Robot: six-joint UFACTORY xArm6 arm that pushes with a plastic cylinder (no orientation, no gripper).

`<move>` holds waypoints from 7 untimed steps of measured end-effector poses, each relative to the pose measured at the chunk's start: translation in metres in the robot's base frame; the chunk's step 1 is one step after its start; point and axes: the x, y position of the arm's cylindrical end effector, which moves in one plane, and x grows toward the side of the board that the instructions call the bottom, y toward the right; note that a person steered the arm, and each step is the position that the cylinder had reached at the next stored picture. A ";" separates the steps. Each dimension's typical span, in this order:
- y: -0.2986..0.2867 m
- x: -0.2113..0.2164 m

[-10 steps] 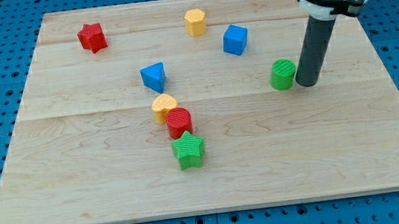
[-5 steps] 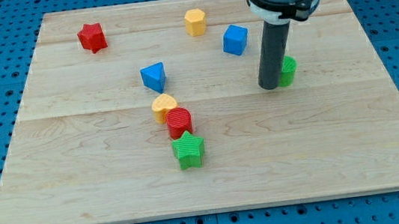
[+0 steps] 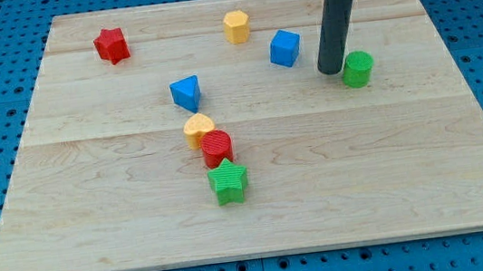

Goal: Move the green circle towards the top right of the board

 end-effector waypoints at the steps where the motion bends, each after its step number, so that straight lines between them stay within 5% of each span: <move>1: -0.031 0.055; 2: -0.031 0.117; 4: 0.038 0.016; 7: 0.051 -0.030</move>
